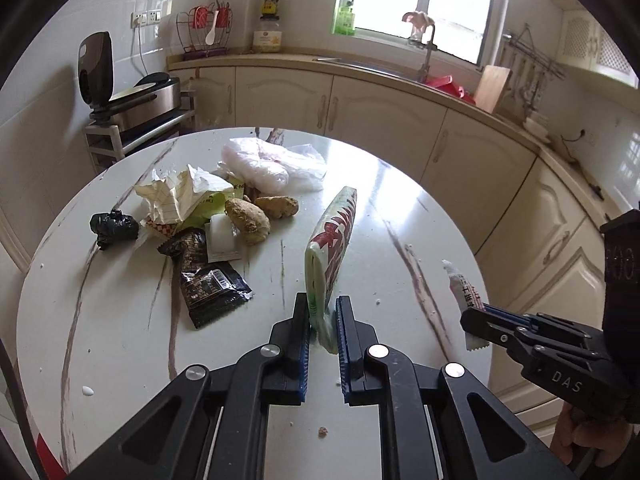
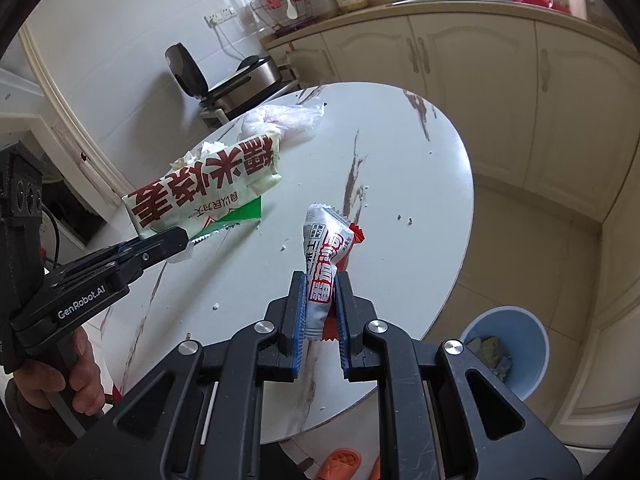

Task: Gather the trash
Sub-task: 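Grasp the green-checked tissue pack with the left tool while the right tool grasps the red candy wrapper, then carry tissue pack and candy wrapper to the blue bin and open both tools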

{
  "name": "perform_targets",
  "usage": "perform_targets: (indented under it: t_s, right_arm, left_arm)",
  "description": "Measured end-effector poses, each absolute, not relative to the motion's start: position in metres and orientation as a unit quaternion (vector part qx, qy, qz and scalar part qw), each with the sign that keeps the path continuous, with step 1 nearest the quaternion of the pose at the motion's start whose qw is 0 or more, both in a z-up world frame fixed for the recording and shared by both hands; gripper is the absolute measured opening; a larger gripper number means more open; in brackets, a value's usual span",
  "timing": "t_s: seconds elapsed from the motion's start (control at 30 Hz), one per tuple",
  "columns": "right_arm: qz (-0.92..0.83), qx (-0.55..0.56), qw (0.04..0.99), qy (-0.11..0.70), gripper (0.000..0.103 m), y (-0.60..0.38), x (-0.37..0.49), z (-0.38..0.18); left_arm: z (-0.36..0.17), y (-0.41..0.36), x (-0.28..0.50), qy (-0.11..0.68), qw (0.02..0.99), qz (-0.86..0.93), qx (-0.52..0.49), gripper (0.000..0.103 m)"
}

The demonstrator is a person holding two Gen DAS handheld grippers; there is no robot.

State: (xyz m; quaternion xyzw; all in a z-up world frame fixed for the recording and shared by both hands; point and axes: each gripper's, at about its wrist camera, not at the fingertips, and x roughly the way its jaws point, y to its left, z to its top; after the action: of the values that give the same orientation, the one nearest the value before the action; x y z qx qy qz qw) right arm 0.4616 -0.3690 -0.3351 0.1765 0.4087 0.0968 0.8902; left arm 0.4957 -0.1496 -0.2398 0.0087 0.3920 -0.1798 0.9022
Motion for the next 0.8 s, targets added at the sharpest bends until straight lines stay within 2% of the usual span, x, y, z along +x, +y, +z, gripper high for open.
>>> perform_targets:
  t_s: [0.37, 0.57, 0.7, 0.8]
  right_arm:
    - [0.118, 0.195, 0.887, 0.402, 0.014, -0.378, 0.439, -0.331]
    - [0.129, 0.205, 0.88, 0.409, 0.014, -0.377, 0.432, -0.341]
    - [0.134, 0.199, 0.879, 0.413, 0.014, -0.375, 0.43, -0.345]
    - [0.135, 0.198, 0.877, 0.417, 0.014, -0.377, 0.43, -0.35]
  left_arm:
    - [-0.234, -0.167, 0.436, 0.39, 0.896, -0.209, 0.012, 0.008]
    - [-0.242, -0.193, 0.401, 0.388, 0.891, -0.225, 0.066, 0.009]
    - [-0.252, -0.209, 0.395, 0.391, 0.888, -0.23, 0.079, 0.011]
    - [-0.253, -0.219, 0.393, 0.383, 0.89, -0.23, 0.089, 0.024]
